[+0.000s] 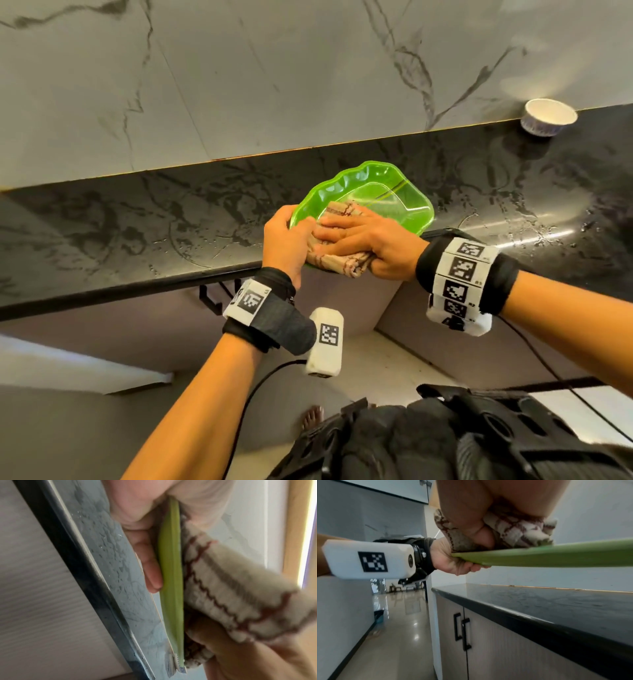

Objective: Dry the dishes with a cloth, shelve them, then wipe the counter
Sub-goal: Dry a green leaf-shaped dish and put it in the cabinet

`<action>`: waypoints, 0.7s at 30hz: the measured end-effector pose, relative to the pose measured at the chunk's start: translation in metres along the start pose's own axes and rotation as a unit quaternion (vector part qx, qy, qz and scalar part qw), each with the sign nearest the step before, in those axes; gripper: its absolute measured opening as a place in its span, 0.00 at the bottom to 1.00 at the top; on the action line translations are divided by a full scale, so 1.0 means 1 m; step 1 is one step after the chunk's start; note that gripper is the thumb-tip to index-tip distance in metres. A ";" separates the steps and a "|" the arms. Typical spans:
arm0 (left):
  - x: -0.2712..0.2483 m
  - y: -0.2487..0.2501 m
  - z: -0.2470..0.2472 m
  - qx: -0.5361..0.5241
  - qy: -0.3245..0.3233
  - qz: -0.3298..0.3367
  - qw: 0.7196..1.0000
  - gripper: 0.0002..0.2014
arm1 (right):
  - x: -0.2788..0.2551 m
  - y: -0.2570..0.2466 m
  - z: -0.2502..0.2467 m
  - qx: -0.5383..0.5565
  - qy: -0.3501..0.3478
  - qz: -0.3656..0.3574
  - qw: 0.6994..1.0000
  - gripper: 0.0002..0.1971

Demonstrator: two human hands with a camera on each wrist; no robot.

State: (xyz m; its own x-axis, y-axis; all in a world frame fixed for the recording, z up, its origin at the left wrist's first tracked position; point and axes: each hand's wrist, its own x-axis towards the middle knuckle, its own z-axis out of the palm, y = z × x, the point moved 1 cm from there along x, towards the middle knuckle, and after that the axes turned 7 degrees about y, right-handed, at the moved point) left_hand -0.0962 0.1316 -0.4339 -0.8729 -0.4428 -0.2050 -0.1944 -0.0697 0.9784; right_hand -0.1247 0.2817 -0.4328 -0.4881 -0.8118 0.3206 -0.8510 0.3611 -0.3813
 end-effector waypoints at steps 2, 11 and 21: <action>-0.001 0.000 0.004 0.005 -0.005 -0.002 1.000 0.16 | -0.006 0.007 -0.006 -0.050 -0.003 -0.054 0.997 0.21; -0.007 0.007 0.005 0.002 -0.035 0.010 0.999 0.13 | -0.052 0.065 -0.037 -0.055 -0.029 -0.048 0.997 0.14; 0.002 0.026 0.004 0.081 -0.047 0.084 0.992 0.19 | -0.036 0.090 -0.105 -0.050 0.346 0.197 0.916 0.12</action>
State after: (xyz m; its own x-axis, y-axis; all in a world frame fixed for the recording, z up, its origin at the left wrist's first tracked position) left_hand -0.1049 0.1325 -0.4087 -0.9356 -0.3499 -0.0475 -0.1046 0.1462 0.9837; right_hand -0.2036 0.3915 -0.3877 -0.7373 -0.1357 0.6618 -0.5787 0.6323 -0.5151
